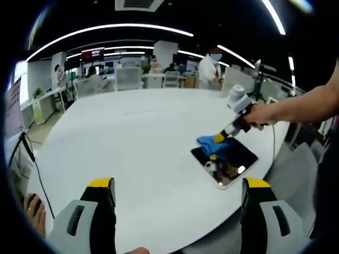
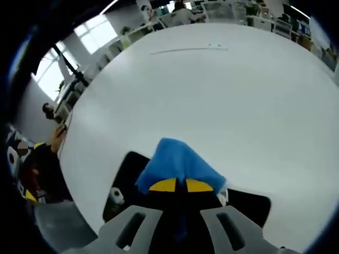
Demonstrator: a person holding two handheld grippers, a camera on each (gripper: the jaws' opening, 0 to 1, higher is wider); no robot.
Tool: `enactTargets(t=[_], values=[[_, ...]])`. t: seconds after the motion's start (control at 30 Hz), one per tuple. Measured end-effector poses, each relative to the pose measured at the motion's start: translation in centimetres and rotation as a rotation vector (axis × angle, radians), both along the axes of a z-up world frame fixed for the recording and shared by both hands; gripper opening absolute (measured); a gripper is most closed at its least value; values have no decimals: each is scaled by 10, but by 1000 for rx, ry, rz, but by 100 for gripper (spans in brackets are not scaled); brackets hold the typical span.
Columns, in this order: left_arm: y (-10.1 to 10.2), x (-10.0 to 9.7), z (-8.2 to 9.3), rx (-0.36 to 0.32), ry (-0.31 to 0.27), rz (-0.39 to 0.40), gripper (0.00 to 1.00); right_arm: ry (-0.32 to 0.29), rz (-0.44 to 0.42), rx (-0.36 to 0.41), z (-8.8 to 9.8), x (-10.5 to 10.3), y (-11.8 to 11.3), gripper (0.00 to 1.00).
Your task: Wipe the mirror surface with the cleaning cloth until all visible marks leave the cleaned area.
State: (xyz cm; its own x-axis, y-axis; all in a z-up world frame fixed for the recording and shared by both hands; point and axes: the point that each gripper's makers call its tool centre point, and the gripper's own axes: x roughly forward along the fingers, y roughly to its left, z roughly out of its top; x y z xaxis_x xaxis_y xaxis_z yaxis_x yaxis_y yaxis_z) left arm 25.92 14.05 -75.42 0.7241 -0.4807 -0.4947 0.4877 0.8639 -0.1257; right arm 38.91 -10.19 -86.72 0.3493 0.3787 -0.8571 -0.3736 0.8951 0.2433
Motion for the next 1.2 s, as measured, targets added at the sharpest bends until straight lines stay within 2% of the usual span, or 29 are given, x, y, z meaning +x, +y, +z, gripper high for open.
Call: enactTargets(t=[0.23,0.8,1.2], values=[[-6,1,6,1,-17,-1,99,10,-8,0,0,-1,-10,0],[-9,3,5,26,-15,-34,99,15,-48,-7,0,-1,-35,0],[-10,1,5,27,-13,-43,99,9,-63,-13,1,-2,-34,0]])
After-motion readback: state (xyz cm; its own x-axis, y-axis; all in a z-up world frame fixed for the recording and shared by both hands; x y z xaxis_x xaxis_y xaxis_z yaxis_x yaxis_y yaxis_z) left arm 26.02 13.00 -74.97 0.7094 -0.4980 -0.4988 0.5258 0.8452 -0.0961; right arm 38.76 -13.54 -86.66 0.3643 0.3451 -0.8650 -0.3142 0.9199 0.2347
